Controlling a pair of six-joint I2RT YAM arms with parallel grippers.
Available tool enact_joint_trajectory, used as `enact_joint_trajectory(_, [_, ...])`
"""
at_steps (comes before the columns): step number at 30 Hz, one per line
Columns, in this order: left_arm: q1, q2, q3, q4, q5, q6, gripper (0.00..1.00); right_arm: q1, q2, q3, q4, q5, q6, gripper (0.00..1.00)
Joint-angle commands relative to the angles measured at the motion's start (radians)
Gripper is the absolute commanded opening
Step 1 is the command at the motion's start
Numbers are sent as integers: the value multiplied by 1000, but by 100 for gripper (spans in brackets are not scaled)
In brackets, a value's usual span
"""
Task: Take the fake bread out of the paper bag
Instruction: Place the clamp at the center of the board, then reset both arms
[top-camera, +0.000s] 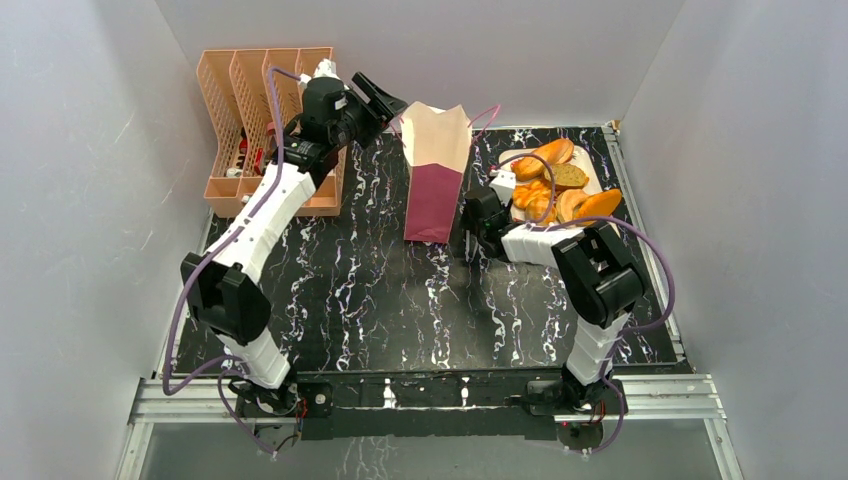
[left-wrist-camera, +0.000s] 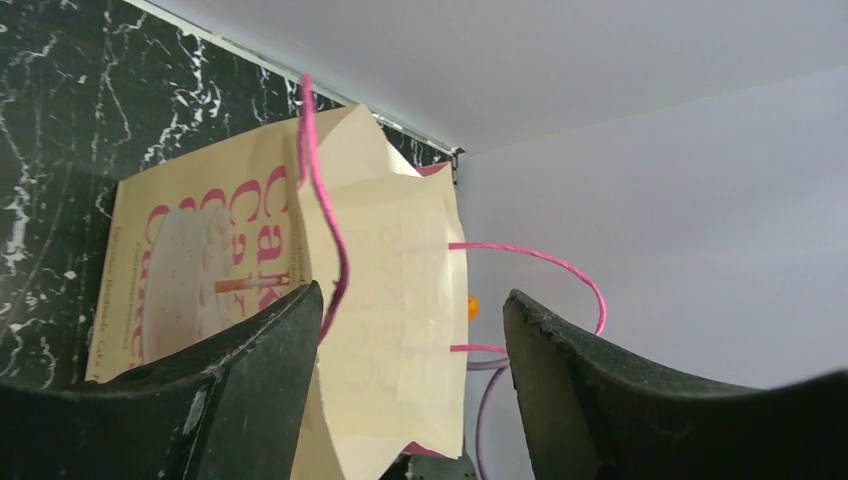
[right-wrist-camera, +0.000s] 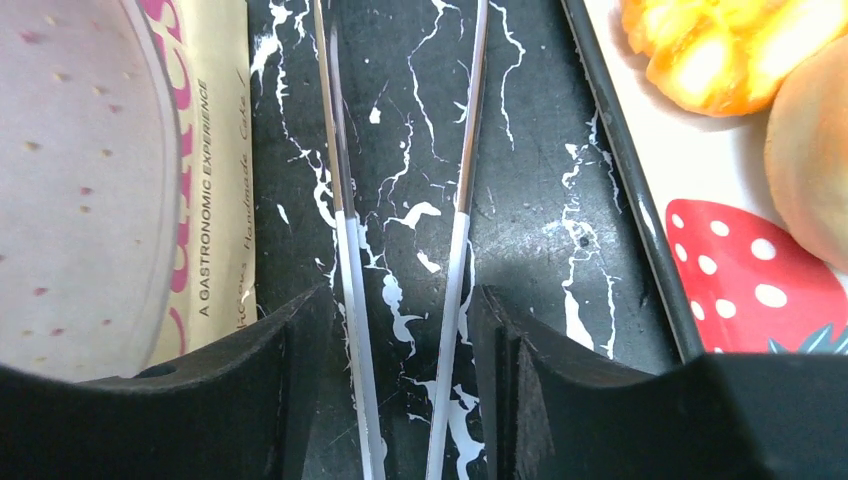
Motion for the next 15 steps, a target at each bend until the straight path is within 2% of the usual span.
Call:
enact_joint_trajectory(1, [-9,-87,29,-45,-49,76,66,6,-69,29,10,46,-16,52])
enact_joint_trajectory(7, [-25,-213,-39,-38,-164,190,66,13,-154,15,-11,70,-28,58])
enact_joint_trajectory(8, [-38,-244,-58,-29,-206,228,66,15,-172,11,-16,80,-32,65])
enact_joint_trajectory(9, [-50,-274,-82,-15,-253,267,66,17,-191,5,-21,85,-37,91])
enact_joint_trajectory(10, [-61,-308,-119,-1,-299,301,66,17,-211,-1,-21,92,-41,96])
enact_joint_trajectory(13, [-74,-403,-209,46,-404,388,67,19,-279,-21,-25,103,-53,97])
enact_joint_trajectory(14, [-77,-428,-236,61,-431,415,75,19,-302,-28,-27,112,-57,97])
enact_joint_trajectory(15, [-78,-451,-264,73,-456,445,87,18,-329,-35,-30,127,-62,97])
